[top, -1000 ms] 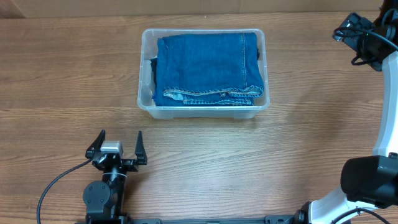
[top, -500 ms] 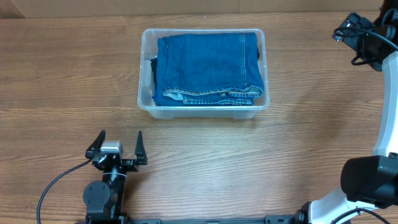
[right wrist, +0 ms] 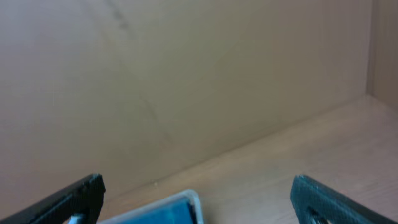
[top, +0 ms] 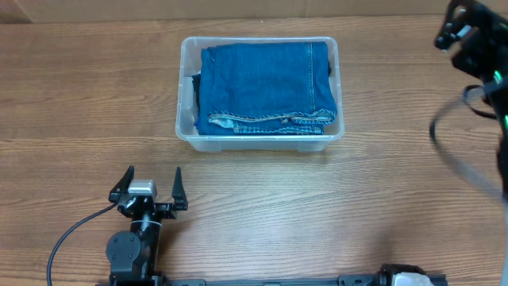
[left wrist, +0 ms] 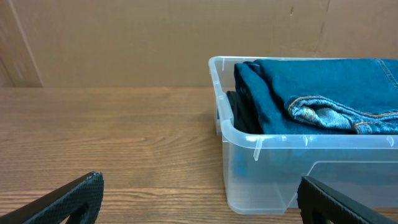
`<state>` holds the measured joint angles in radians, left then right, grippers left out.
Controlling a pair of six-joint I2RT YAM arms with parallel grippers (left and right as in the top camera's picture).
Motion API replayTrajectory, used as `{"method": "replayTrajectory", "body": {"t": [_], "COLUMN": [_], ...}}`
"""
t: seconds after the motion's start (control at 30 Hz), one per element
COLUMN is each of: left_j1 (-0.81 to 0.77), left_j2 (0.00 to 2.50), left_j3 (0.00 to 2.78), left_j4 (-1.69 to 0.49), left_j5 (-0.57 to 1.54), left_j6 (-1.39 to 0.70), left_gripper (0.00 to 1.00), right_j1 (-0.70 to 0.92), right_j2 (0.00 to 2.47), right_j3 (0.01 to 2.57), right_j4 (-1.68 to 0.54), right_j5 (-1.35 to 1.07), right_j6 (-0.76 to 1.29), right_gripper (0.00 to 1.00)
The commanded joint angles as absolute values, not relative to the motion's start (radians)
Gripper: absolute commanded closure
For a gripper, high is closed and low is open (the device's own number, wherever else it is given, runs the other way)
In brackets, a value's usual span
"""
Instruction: Pack container
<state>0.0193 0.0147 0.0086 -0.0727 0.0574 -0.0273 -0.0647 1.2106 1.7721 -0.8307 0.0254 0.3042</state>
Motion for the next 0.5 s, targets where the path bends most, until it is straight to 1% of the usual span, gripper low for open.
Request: {"method": "replayTrajectory", "body": {"t": [0.0, 0.07, 0.2, 0.23, 0.33, 0.47], "left_j1": [0.013, 0.013, 0.013, 0.013, 0.013, 0.013], "left_j2": [0.004, 0.005, 0.004, 0.004, 0.004, 0.004], "left_j3": [0.005, 0.005, 0.005, 0.005, 0.005, 0.005], "left_j4": [-0.075, -0.075, -0.075, -0.075, -0.075, -0.075], "left_j5": [0.042, 0.042, 0.042, 0.042, 0.042, 0.042], "left_j6": [-0.045, -0.045, -0.045, -0.045, -0.045, -0.045], "left_gripper": [0.0, 0.0, 0.0, 0.0, 0.0, 0.0], "right_j1": [-0.062, -0.062, -0.061, -0.061, -0.061, -0.061], "right_j2": [1.051, 0.944, 0.683, 0.628, 0.452, 0.255], "right_j3": [1.482, 1.304, 0.845, 0.761, 0.52, 0.296], "right_j4": [-0.63, -0.472, -0.11, -0.055, 0.061, 0.087], "right_j5": [-0.133, -0.171, -0.243, -0.246, -0.246, -0.25], "right_j6": [0.148, 0.149, 0.149, 0.149, 0.149, 0.179], "right_gripper": [0.0, 0.0, 0.0, 0.0, 0.0, 0.0]}}
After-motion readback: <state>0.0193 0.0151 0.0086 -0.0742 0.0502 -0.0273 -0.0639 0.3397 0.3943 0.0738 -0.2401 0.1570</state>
